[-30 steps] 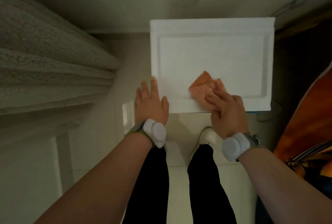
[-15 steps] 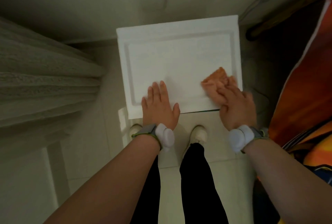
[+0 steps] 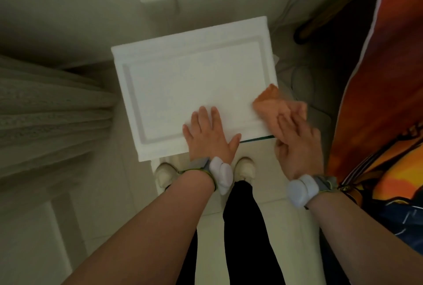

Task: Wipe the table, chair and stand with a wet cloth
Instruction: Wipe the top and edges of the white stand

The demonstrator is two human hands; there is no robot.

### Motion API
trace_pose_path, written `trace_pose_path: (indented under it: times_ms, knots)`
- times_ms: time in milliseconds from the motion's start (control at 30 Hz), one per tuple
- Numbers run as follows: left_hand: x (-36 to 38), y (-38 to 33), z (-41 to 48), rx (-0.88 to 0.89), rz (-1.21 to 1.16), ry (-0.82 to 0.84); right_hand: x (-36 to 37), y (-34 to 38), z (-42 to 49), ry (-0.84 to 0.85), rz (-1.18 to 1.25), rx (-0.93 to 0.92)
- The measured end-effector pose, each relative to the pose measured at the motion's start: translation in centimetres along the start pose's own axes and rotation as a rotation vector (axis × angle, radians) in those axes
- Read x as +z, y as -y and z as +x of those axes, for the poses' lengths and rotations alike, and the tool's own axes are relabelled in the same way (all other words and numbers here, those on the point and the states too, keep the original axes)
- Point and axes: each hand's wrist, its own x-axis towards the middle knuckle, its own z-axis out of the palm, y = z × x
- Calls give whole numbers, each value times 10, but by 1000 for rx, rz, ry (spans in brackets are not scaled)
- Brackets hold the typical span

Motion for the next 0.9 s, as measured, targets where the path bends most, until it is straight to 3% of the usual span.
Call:
trace_pose_path:
  times_ms: [133, 367, 467, 667, 900]
  knots:
    - [-11, 0, 22, 37, -18, -72, 0, -4, -2, 64, 115, -29]
    - [-12, 5, 34, 80, 1, -5, -16, 16, 57, 92, 185, -97]
    - [-12, 5, 35, 77, -3, 8, -19, 29, 100, 95, 82, -76]
    - [-14, 6, 34, 73, -5, 0, -40, 56, 181, 98, -5, -235]
    - [-15, 6, 34, 76, -15, 23, -12, 26, 94, 120, 2, -66]
